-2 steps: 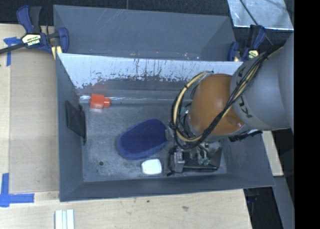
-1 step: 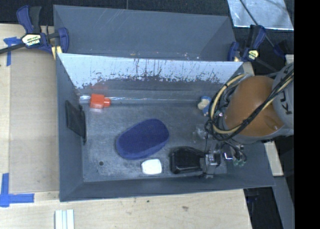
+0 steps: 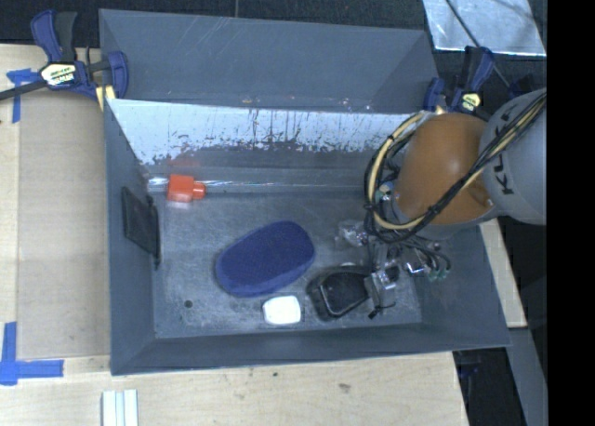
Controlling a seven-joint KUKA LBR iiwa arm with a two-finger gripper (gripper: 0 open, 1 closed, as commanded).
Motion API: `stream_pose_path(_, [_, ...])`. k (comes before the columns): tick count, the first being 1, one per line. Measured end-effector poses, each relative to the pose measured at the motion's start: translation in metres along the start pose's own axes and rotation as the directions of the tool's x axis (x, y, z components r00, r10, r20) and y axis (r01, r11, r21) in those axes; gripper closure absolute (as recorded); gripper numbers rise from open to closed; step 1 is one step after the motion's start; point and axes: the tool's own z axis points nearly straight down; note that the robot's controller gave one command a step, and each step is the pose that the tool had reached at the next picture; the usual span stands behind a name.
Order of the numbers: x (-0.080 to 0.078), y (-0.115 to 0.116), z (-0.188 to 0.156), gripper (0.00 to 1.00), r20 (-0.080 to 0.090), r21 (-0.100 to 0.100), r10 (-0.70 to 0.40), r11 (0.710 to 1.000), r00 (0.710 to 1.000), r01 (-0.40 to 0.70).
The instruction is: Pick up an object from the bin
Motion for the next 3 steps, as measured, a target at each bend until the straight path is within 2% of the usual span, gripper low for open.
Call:
stream_pose_path(1, [0.05, -0.009, 0.006, 0.0, 0.049, 0.006, -0.008, 1.0, 0.999, 0.008])
stream_pose_path(2, [0.047, -0.008, 0.006, 1.0, 0.056, 0.007, -0.011, 1.0, 0.998, 0.011])
stream_pose_path(3, [0.008, 0.075, 0.005, 1.0, 0.051, 0.018, -0.223, 0.975, 0.974, 0.222])
